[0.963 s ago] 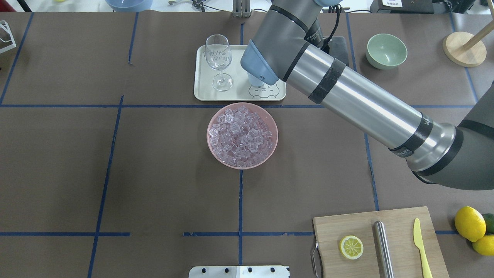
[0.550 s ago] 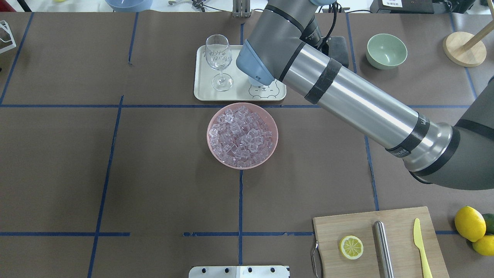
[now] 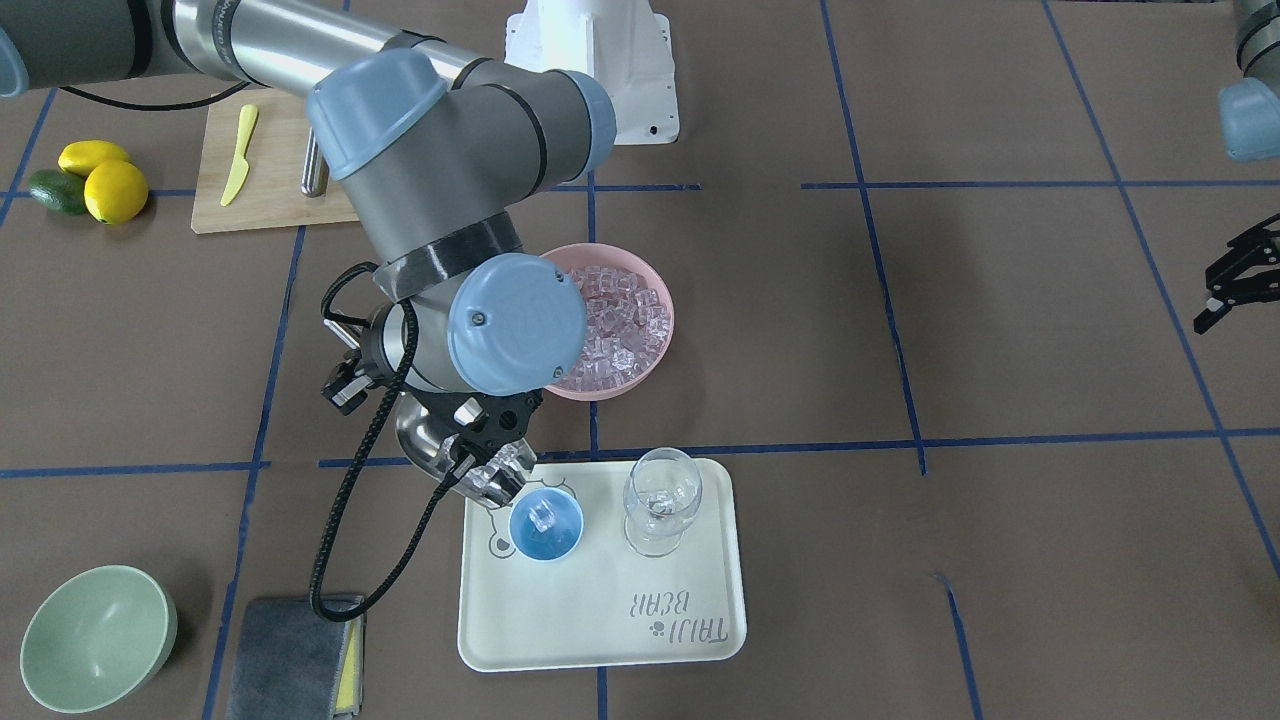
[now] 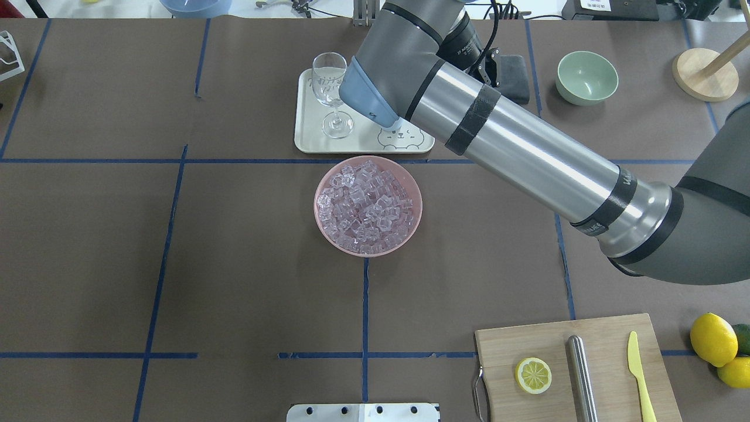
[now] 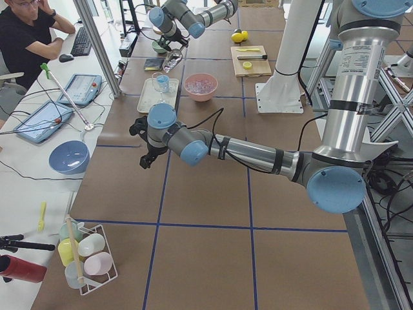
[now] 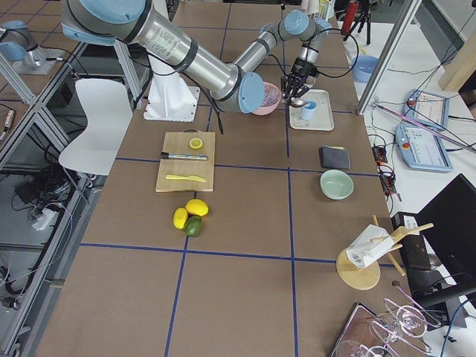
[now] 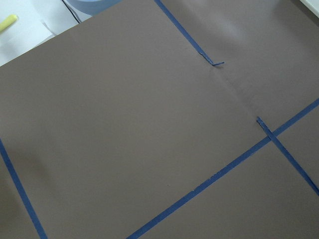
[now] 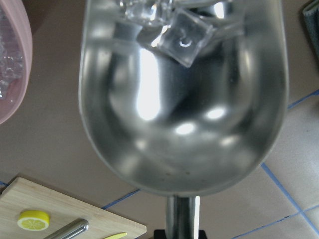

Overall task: Put ice in cup with scoop
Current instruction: 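Tilt the scoop with the right gripper to pour ice into the light-blue cup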

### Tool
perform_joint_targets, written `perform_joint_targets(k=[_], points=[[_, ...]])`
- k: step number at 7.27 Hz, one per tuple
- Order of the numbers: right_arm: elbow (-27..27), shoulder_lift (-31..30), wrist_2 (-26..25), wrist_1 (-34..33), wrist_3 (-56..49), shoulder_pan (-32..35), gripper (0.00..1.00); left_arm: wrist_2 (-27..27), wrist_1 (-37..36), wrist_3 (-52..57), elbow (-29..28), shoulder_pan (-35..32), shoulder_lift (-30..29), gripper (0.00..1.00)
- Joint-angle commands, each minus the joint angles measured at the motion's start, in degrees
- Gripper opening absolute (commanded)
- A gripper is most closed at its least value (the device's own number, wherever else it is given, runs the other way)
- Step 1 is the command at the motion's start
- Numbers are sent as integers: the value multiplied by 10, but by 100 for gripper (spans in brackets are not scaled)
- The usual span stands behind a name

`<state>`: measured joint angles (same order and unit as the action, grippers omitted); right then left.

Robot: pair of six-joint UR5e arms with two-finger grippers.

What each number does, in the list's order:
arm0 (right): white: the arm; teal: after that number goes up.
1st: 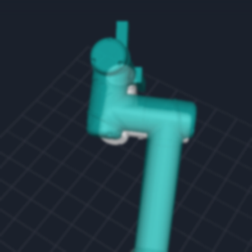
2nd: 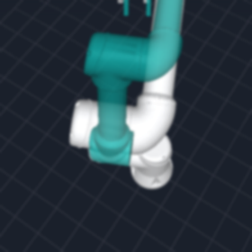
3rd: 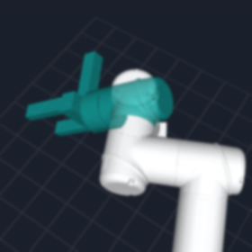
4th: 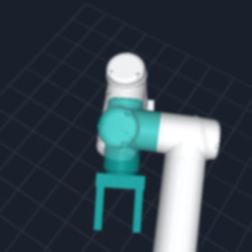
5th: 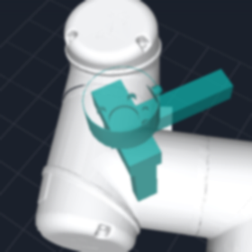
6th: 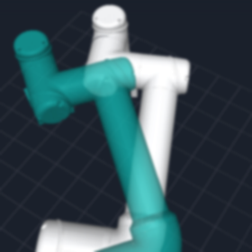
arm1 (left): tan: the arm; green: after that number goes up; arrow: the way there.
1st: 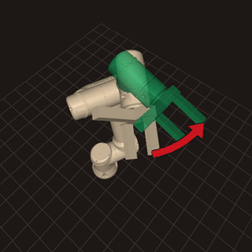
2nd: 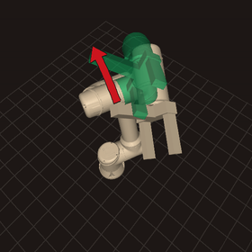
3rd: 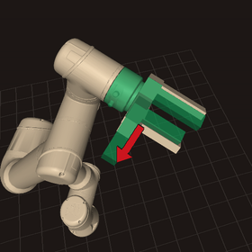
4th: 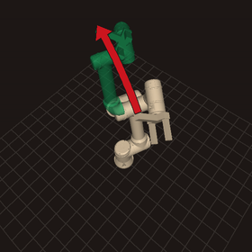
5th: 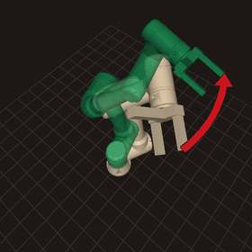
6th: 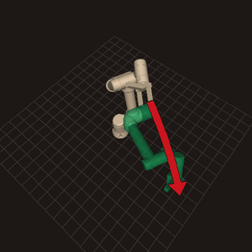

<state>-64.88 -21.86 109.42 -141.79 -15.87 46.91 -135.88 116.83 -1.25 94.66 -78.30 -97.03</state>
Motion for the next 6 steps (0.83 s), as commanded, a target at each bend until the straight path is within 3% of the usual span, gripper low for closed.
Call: perform_joint_targets(k=[1, 6], points=[[5, 3, -9, -2, -7, -1, 0, 0, 1, -1, 0, 0, 0, 100], [8, 3, -32, -11, -22, -1, 0, -1, 1, -2, 0, 1, -1, 100]])
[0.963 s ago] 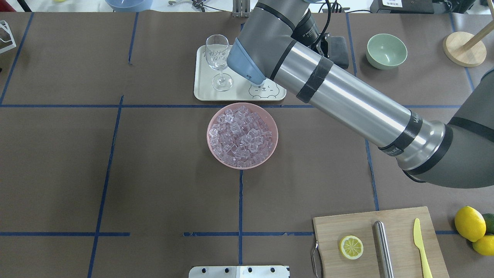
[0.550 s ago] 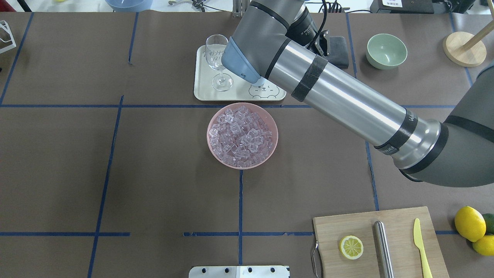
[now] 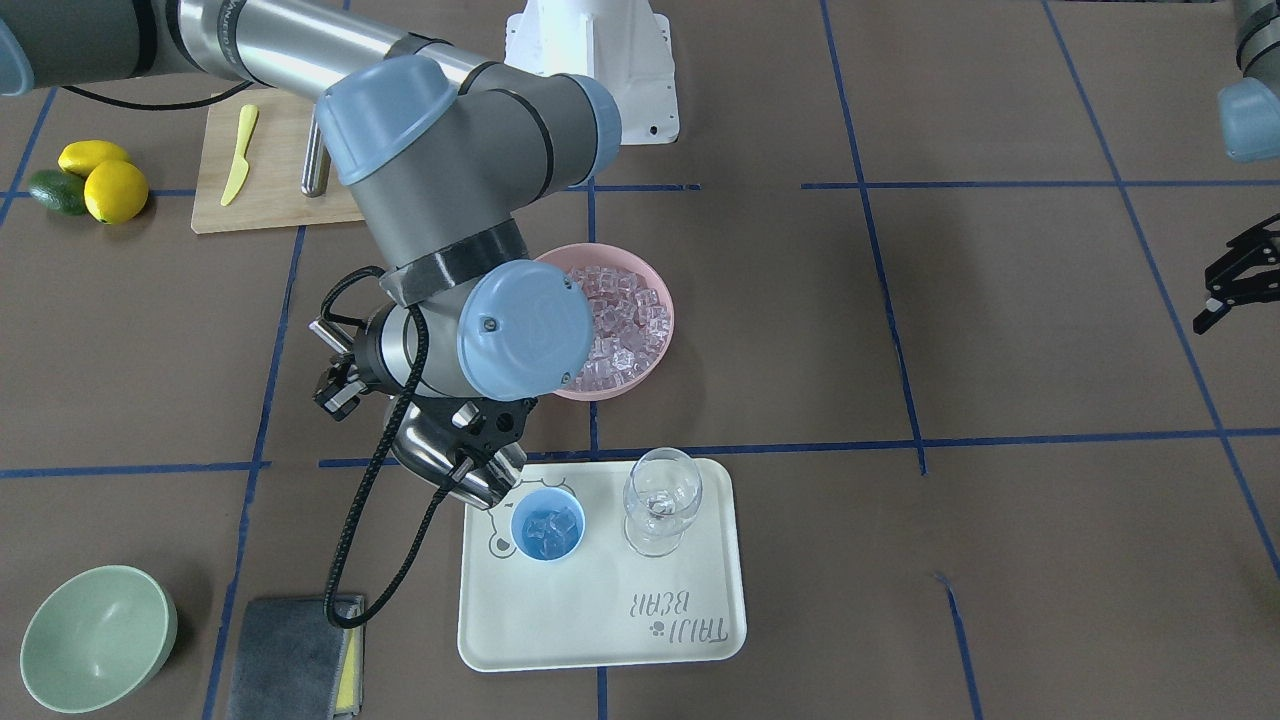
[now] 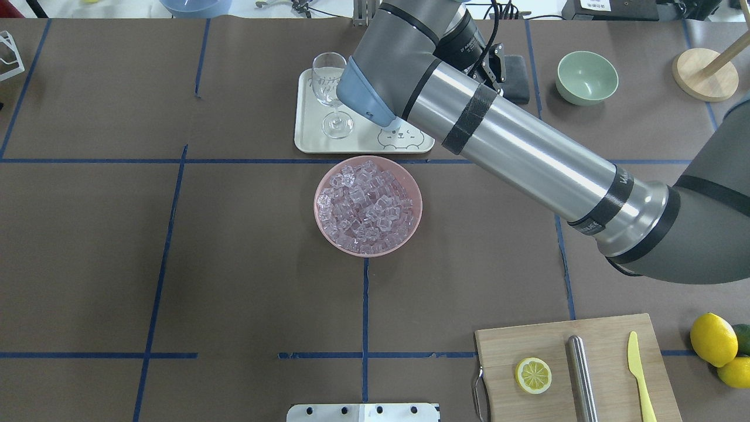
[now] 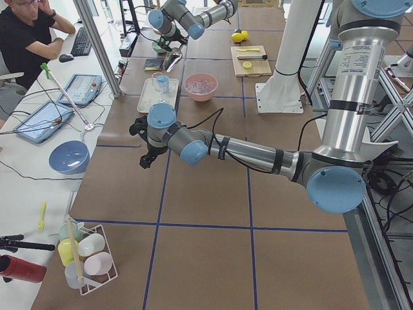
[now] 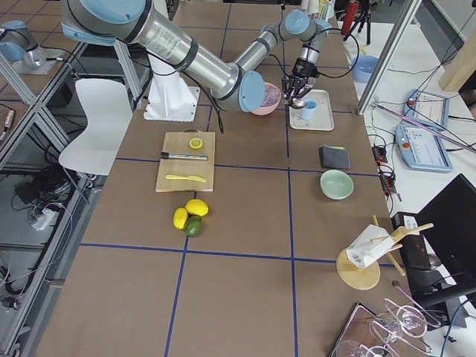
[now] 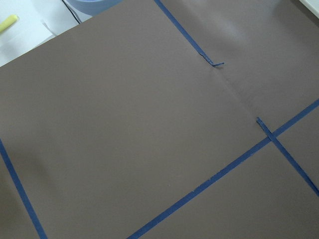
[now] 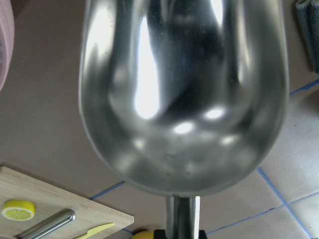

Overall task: Put ice in cup with scoop
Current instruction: 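Tilt the scoop with the right gripper to pour ice into the light-blue cup, then carry the empty scoop back and lower it to the table with the right gripper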

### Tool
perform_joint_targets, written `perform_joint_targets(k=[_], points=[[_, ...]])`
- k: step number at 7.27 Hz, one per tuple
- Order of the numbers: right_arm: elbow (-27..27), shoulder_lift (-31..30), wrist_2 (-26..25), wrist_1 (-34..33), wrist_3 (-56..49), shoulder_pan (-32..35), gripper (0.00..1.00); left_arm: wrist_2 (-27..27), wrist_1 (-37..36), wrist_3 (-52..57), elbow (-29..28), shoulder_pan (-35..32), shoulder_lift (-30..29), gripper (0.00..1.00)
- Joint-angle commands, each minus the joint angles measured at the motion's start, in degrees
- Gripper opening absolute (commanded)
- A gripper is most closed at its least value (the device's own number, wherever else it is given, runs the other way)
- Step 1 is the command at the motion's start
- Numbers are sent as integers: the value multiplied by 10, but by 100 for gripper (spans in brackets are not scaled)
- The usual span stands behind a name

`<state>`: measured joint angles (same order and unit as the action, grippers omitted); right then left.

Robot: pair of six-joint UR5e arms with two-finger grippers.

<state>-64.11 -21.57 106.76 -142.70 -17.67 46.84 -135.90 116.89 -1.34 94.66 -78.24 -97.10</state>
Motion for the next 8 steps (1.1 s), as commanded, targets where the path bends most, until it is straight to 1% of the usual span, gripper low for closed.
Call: perform_joint_targets(k=[1, 2, 3, 4, 5, 6, 7, 8], points=[[-7, -1, -4, -2, -14, 1, 0, 0, 0, -1, 0, 0, 0, 100], [-31, -12, -2, -1, -16, 1, 0, 0, 0, -1, 1, 0, 0, 100], [-95, -49, 4, 0, -16, 4, 0, 0, 1, -1, 2, 0, -1, 100], [-175, -96, 15, 1, -16, 17, 0, 0, 0, -1, 3, 0, -1, 100], [-278, -169, 54, 1, -14, 37, 0, 0, 1, -1, 6, -1, 0, 100], [-339, -222, 81, 7, -12, 65, 0, -1, 1, -1, 9, -2, 0, 100], [-374, -253, 99, 7, -14, 77, 0, 0, 2, -1, 11, -2, 0, 100], [-400, -287, 104, 7, -11, 96, 0, 0, 2, -1, 11, -2, 0, 100]])
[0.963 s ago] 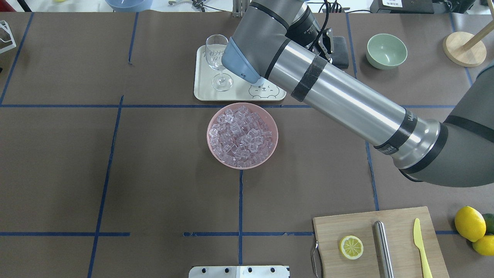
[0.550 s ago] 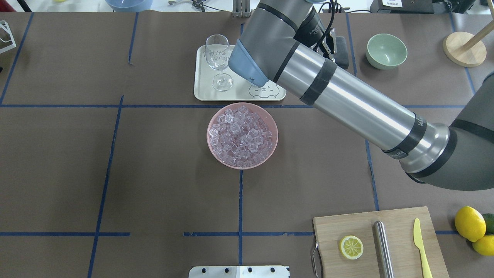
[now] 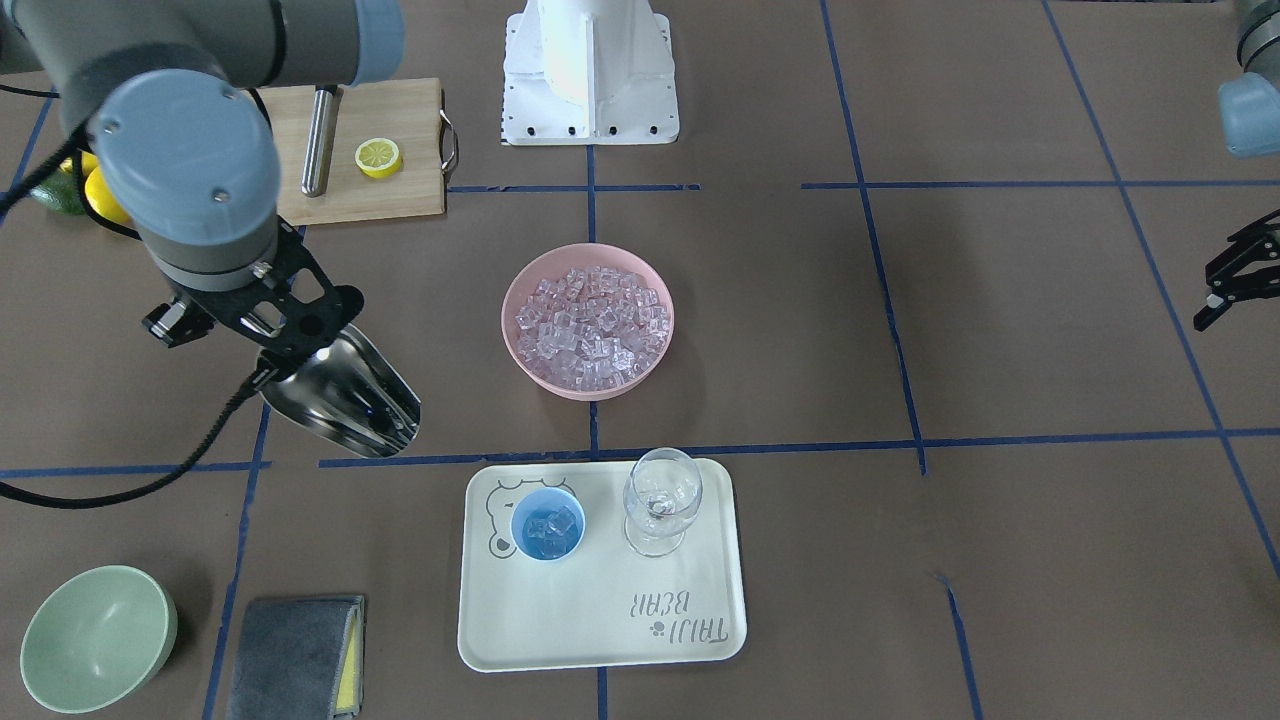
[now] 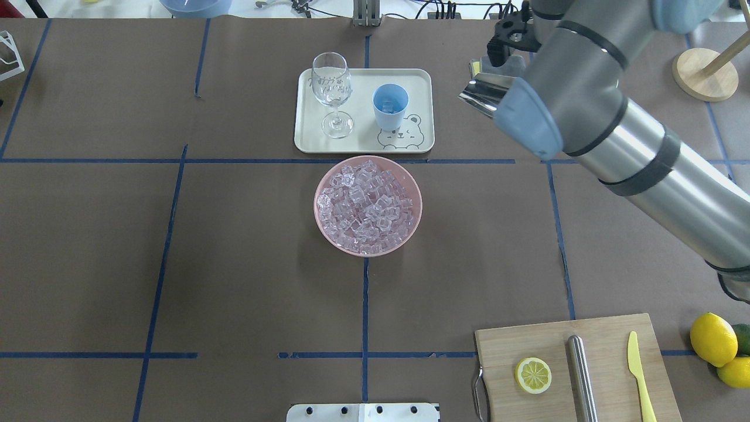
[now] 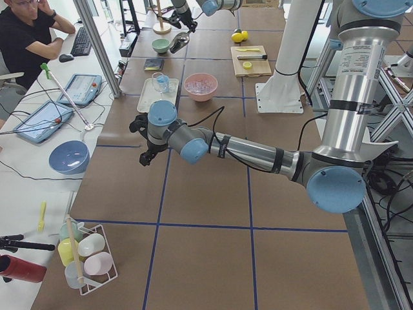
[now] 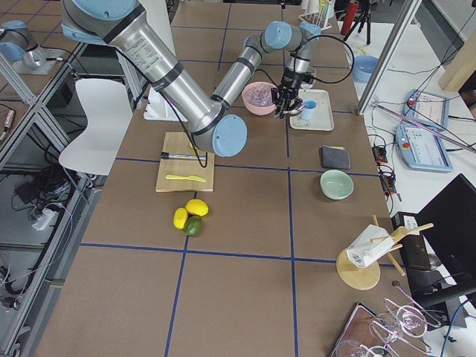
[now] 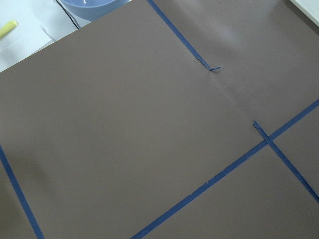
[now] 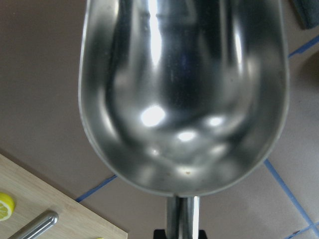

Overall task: Put ice in cup with scoop
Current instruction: 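Carry the empty scoop back and lower it to the table with the right gripper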

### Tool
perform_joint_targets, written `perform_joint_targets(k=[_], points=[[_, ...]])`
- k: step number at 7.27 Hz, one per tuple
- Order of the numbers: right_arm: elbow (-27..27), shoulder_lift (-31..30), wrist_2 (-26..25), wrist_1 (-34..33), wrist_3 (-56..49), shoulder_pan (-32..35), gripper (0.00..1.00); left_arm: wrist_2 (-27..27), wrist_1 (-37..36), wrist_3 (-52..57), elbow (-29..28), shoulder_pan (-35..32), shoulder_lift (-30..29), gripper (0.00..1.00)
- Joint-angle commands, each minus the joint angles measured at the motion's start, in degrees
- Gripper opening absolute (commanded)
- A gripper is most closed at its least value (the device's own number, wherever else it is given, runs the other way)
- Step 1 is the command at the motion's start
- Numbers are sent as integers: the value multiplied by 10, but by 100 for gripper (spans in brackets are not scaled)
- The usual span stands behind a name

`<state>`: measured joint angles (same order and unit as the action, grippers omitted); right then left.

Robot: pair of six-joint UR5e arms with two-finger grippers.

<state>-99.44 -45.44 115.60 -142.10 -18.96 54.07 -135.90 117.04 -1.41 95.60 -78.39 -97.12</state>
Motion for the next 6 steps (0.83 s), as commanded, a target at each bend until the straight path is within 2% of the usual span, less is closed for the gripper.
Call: perform_joint_targets(k=[1, 3, 4, 5, 6], points=[[-65, -79, 17, 1, 3, 49, 0, 0, 1, -1, 3, 0, 0, 100], [-113, -134, 16, 1, 3, 88, 0, 1, 1, -1, 14, 0, 0, 100], [-150, -186, 19, 5, 13, 89, 0, 1, 2, -1, 15, 0, -3, 100], [-182, -239, 30, 52, 51, 106, 0, 2, 1, -1, 15, 0, -8, 100], [-189, -292, 51, 101, 76, 106, 0, 2, 1, -1, 15, 0, -10, 100]])
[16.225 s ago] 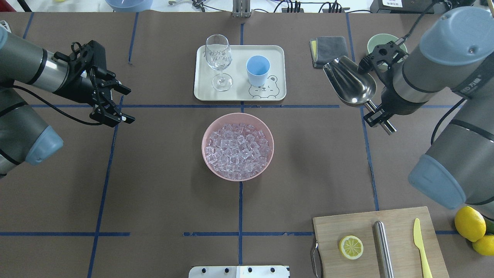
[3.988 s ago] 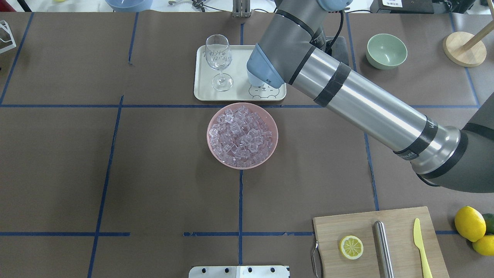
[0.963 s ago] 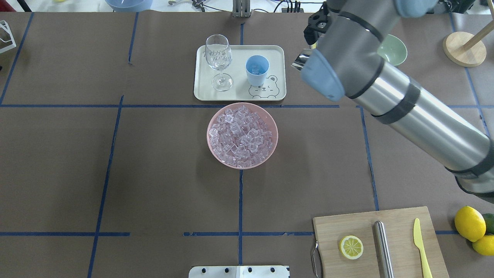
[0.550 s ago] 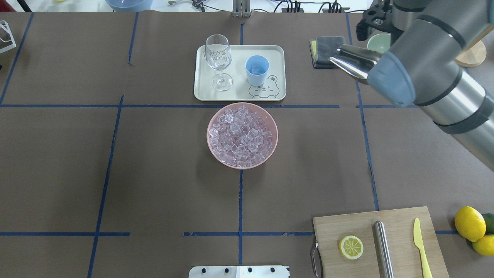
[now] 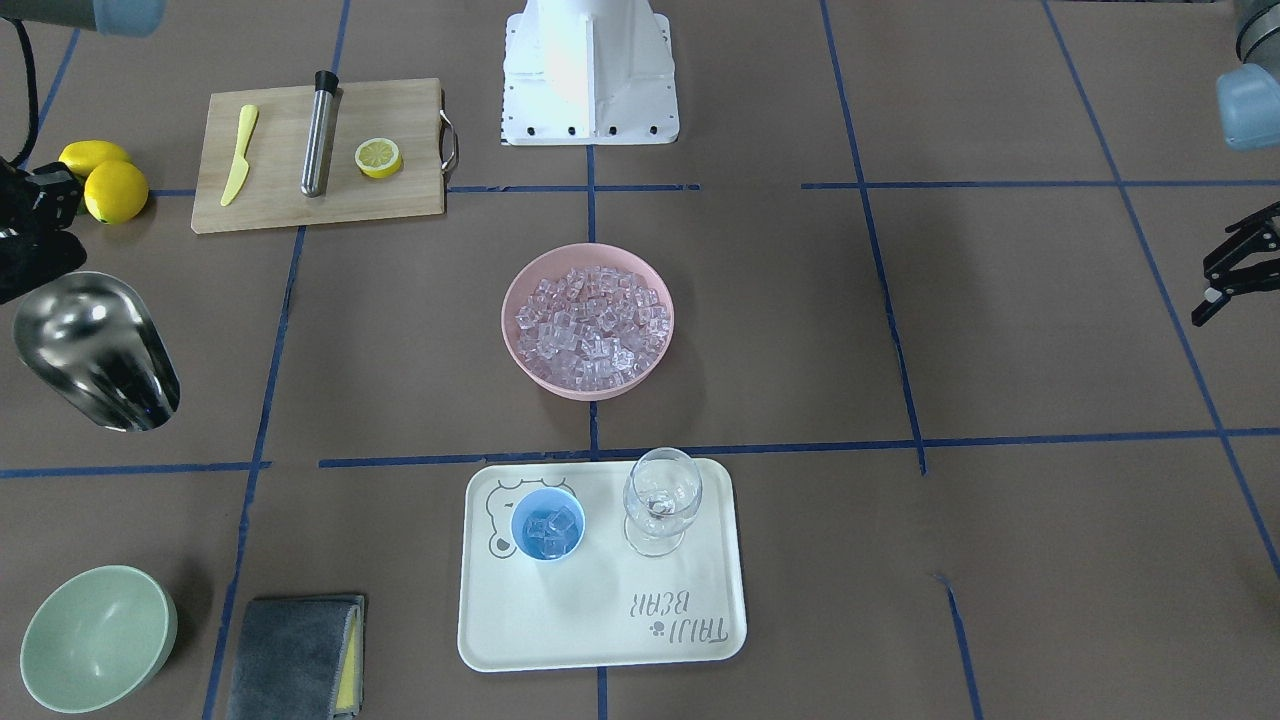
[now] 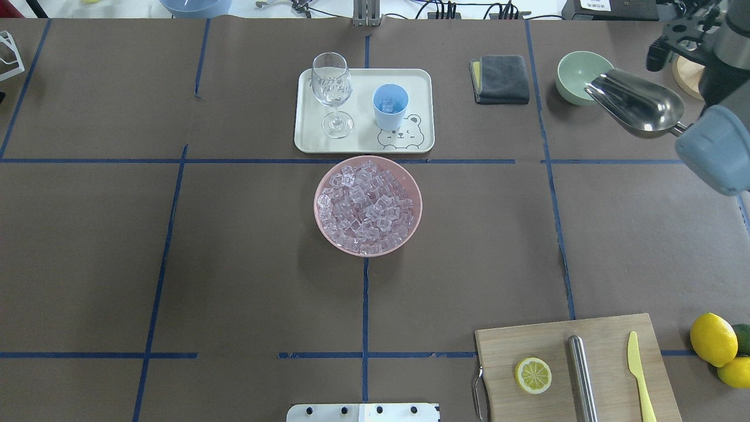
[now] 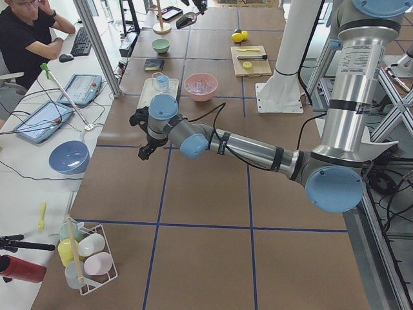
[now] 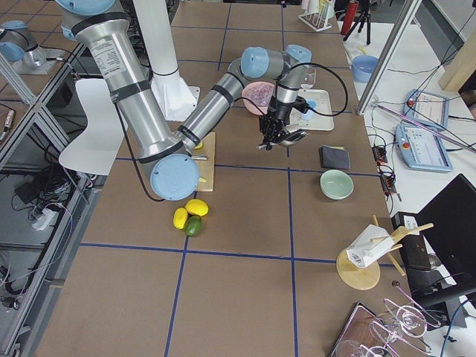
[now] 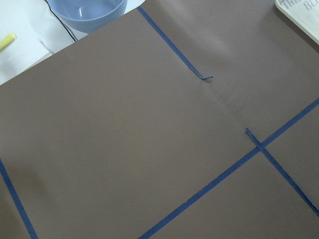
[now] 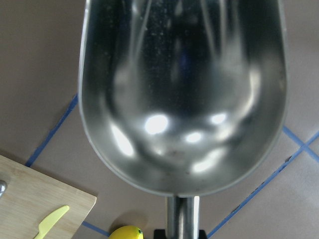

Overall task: Put ice in cup with scoop
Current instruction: 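Carry the empty scoop back and lower it to the table with the right gripper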

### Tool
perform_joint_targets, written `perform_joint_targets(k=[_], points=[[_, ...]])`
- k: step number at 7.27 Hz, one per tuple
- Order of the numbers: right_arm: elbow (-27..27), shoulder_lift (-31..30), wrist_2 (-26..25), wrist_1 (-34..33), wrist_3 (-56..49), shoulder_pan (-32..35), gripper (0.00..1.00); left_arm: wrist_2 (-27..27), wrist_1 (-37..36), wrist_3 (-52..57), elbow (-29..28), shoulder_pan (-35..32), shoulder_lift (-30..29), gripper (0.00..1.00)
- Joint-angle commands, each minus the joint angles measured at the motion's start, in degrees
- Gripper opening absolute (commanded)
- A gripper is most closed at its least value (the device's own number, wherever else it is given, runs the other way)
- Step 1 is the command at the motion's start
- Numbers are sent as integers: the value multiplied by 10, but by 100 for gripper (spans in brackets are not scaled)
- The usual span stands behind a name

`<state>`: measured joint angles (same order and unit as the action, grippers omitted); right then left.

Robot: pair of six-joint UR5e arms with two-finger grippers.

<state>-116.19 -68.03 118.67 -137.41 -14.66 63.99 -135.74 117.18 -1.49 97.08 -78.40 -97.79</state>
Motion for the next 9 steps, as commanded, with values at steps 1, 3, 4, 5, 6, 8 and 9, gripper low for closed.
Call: perform_joint_targets(k=[1, 3, 4, 5, 6, 8, 9], points=[[-25, -131, 75, 94, 53, 7, 0, 0, 0, -1, 0, 0, -12, 100], [-25, -214, 87, 226, 169, 7, 0, 0, -1, -1, 1, 0, -18, 100], [-4, -221, 88, 267, 310, 5, 0, 1, -1, -1, 0, 0, -20, 100], [23, -212, 106, 279, 426, 5, 0, 1, -1, -1, 0, 0, -21, 100], [26, -223, 111, 312, 431, -7, 0, 3, -1, -1, 0, 0, -26, 100], [26, -236, 107, 316, 435, -49, 0, 4, -1, -1, -1, 1, -29, 100], [26, -236, 109, 317, 438, -67, 0, 4, -1, -1, -1, 1, -29, 100]])
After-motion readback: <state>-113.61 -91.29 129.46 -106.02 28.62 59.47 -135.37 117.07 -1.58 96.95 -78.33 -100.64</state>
